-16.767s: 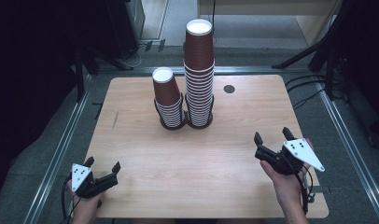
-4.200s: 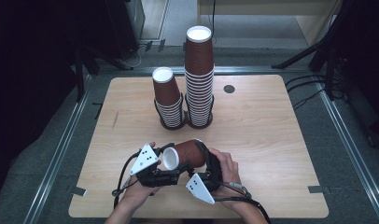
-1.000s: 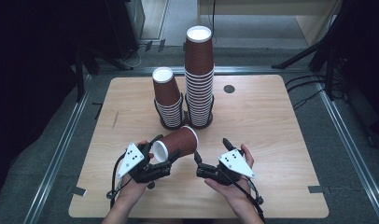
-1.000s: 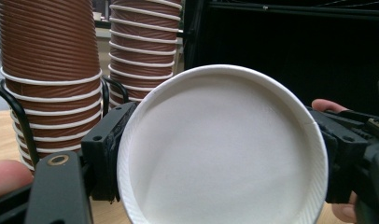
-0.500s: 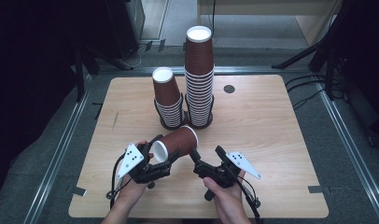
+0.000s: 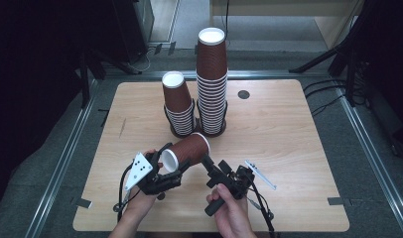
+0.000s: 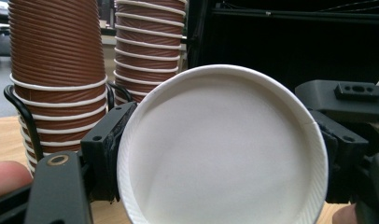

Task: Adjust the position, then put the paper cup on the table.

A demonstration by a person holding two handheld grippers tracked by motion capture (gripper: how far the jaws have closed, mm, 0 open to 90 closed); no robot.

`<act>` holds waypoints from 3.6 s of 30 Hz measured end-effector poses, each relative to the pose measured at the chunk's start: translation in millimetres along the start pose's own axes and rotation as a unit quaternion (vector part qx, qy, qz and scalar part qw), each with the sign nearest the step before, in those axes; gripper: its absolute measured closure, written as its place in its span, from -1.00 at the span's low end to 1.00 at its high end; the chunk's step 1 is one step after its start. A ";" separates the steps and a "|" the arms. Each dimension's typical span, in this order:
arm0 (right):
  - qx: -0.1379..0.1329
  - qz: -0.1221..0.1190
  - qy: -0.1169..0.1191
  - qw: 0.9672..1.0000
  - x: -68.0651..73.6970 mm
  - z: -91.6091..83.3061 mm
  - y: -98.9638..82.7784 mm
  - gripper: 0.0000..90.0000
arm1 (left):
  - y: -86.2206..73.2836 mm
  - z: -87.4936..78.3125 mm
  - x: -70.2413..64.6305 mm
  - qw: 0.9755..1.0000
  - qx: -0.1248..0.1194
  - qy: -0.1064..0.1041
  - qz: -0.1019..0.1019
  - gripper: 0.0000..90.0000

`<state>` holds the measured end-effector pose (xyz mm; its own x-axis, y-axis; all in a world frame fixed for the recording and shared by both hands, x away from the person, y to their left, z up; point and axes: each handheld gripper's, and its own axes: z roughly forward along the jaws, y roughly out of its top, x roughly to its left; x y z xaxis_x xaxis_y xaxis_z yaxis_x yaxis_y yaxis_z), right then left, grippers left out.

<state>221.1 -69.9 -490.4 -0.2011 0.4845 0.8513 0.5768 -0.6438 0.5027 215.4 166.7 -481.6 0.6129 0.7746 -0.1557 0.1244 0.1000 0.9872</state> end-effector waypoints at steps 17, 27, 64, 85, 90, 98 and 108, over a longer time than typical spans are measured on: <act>0.000 0.190 0.021 0.982 10.0 12.8 -7.9 -1.00 | 0.6 -1.7 -0.5 1.000 -0.014 0.000 0.010 -0.52; -0.012 0.267 0.016 0.964 19.0 12.8 -14.4 -1.00 | 0.7 -2.8 -0.7 1.000 -0.020 0.001 0.013 -0.52; 0.032 0.382 0.020 0.923 11.1 37.9 -14.0 -0.86 | -3.7 -2.8 -3.5 0.999 -0.019 -0.027 0.043 -0.51; 0.032 0.365 0.030 0.930 7.6 40.3 -13.1 -0.77 | -5.4 -2.8 -5.3 0.998 -0.011 -0.036 0.050 -0.54; 0.029 0.355 0.039 0.934 7.7 40.4 -13.7 -0.73 | -4.8 -3.6 -2.0 0.998 -0.011 -0.040 0.039 -0.57; 0.010 0.322 0.054 0.945 11.6 37.2 -8.3 -0.73 | -2.4 -5.4 2.6 0.999 -0.005 -0.037 0.010 -0.89; -0.017 0.267 0.062 0.961 12.6 34.0 -0.3 -0.73 | -1.0 -8.8 6.8 1.000 0.004 -0.026 -0.001 -1.00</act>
<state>245.4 -43.5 -484.9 0.0230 0.0059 0.9997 0.5974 -0.8019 -0.0090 212.6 177.4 -483.3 0.6522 0.7411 -0.1594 0.1311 0.0968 0.9866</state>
